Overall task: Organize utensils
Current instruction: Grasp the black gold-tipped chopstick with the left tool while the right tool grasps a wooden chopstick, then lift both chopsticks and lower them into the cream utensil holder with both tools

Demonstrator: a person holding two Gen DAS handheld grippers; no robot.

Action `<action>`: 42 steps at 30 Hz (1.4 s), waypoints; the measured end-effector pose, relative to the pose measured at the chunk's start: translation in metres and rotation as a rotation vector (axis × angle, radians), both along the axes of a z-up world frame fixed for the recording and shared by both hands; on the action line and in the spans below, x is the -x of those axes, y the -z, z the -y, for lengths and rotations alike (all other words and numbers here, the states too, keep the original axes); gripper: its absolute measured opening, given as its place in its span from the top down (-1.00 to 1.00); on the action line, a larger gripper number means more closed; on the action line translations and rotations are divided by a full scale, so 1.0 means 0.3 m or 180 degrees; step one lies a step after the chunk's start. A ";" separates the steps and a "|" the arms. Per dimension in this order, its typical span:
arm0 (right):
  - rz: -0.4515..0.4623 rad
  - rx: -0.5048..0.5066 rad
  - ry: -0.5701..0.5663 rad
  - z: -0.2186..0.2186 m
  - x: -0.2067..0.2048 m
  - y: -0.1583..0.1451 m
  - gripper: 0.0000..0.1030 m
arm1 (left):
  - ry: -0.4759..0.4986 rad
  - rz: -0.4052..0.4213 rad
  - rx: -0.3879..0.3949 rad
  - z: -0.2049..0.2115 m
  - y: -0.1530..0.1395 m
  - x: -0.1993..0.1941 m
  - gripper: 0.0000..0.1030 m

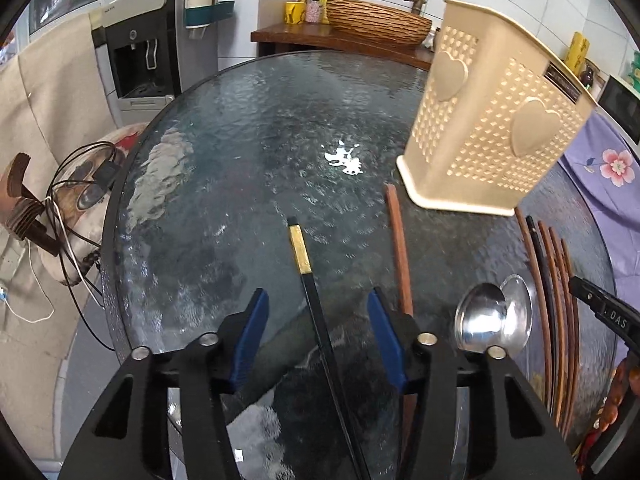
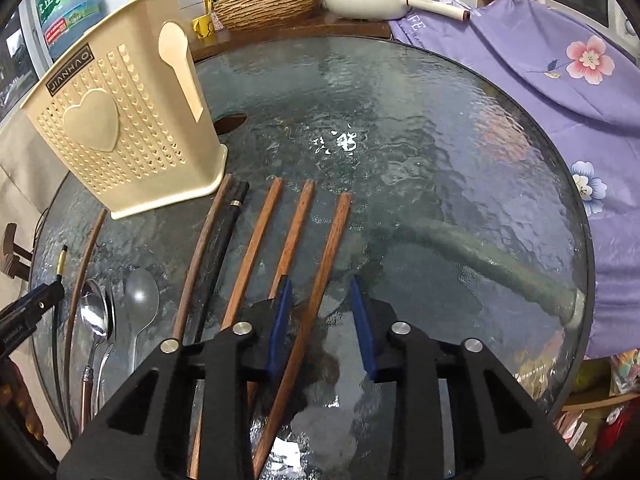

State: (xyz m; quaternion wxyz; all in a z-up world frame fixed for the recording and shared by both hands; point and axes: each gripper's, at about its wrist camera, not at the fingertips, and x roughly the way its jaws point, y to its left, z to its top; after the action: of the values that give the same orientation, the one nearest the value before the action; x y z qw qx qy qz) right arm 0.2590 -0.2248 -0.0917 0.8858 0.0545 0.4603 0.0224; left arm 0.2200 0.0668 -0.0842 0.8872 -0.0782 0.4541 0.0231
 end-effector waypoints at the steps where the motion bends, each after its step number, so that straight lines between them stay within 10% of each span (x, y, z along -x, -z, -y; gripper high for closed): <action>1: 0.0000 -0.0018 0.0000 0.002 -0.006 0.000 0.44 | -0.0002 -0.0009 -0.0005 0.000 -0.001 -0.006 0.11; 18: -0.0055 -0.0139 -0.0005 0.017 -0.159 0.004 0.81 | 0.0021 -0.0080 0.0010 0.008 -0.001 -0.101 0.79; 28: -0.0067 -0.0250 -0.0079 0.027 -0.227 0.020 0.84 | 0.0094 -0.0071 0.0034 0.033 0.005 -0.149 0.85; 42: 0.0738 -0.0592 -0.0320 0.063 -0.138 -0.207 0.85 | 0.0296 0.0557 0.0381 0.032 -0.197 -0.090 0.87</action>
State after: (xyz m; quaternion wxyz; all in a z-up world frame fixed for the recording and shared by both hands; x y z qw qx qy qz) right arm 0.3004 -0.2438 -0.0295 0.9219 0.1102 0.3530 0.1153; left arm 0.2471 0.0572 -0.0252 0.9173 -0.1115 0.3786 -0.0522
